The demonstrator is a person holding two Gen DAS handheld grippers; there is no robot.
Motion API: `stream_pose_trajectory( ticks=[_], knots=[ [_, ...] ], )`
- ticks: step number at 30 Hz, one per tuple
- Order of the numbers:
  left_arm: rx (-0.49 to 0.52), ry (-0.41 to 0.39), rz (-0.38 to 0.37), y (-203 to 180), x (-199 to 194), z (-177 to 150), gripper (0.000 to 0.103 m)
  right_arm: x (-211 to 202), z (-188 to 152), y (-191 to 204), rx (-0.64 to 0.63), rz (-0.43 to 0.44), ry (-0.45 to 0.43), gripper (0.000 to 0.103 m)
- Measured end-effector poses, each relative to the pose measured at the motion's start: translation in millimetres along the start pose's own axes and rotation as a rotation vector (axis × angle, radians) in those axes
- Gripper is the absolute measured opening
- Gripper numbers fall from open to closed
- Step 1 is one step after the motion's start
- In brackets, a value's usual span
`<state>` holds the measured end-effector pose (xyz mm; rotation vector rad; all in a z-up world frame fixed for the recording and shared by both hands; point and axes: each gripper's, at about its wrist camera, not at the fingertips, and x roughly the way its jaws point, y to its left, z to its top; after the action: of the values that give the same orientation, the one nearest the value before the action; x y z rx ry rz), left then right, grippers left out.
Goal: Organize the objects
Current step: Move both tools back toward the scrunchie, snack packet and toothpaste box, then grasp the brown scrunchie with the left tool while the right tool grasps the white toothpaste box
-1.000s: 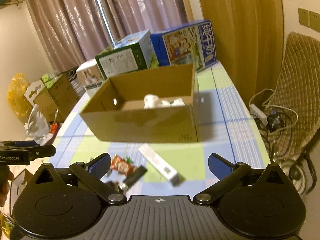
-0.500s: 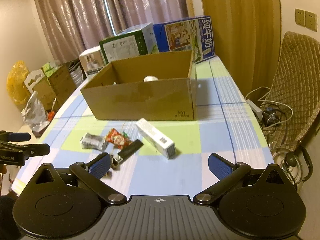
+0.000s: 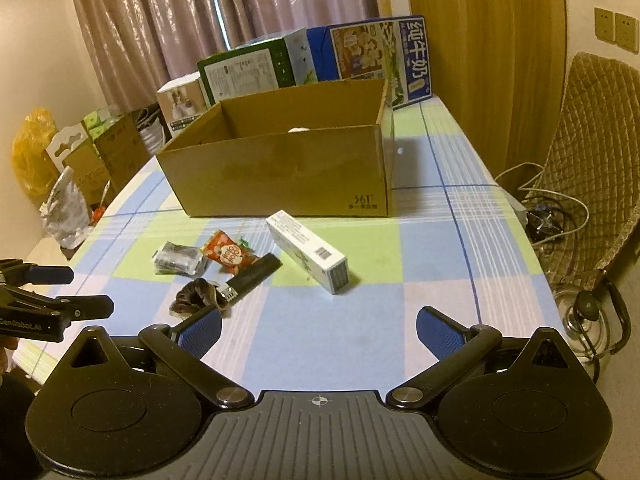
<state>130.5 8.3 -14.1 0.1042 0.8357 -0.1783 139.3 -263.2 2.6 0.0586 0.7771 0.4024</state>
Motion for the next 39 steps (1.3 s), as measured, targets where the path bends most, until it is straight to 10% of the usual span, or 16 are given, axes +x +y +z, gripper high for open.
stream_pose_trajectory(
  ticks=[31,39],
  knots=[
    [0.239,0.036,-0.221,-5,116,0,0.061,109,23,-17,-0.031,0.005,0.054,0.101],
    [0.222,0.073,-0.272,-7,130,6,0.035,129,29,-18,-0.102,0.006,0.068,0.091]
  ],
)
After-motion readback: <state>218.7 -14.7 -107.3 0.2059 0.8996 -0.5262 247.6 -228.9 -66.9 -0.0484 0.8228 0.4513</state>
